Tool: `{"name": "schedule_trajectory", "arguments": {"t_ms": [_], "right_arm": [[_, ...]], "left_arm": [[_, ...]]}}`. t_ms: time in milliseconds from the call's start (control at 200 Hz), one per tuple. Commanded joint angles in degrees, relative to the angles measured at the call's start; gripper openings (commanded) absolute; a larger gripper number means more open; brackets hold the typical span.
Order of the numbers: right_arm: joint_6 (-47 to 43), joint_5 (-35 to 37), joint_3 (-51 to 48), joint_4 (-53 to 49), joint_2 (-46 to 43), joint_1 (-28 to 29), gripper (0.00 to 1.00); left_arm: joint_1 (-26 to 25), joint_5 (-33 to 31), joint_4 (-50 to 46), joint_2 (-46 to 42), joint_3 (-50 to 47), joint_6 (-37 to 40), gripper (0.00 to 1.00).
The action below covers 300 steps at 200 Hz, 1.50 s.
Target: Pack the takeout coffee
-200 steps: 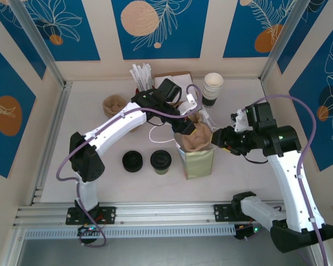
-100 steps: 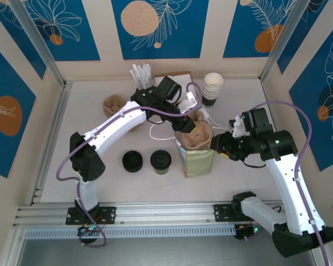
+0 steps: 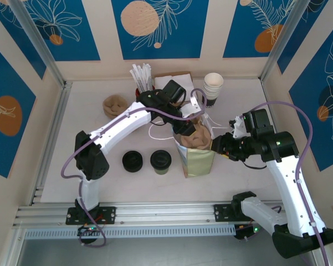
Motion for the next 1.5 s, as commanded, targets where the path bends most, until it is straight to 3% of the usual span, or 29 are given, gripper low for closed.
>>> {"name": "schedule_trajectory", "arguments": {"t_ms": [0, 840, 1495], "right_arm": [[-1.37, -1.02, 0.52, -1.4, -0.08, 0.24, 0.4], [-4.4, 1.13, 2.65, 2.21, 3.83, -0.69, 0.36], [-5.63, 4.21, 3.63, 2.38, 4.21, -1.16, 0.35]], "left_arm": [[-1.37, -3.24, -3.3, 1.83, 1.88, 2.55, 0.28], [-6.43, -16.72, -14.2, 5.73, 12.48, 7.2, 0.29], [-6.78, -13.8, -12.55, 9.94, 12.48, 7.8, 0.29]]}}
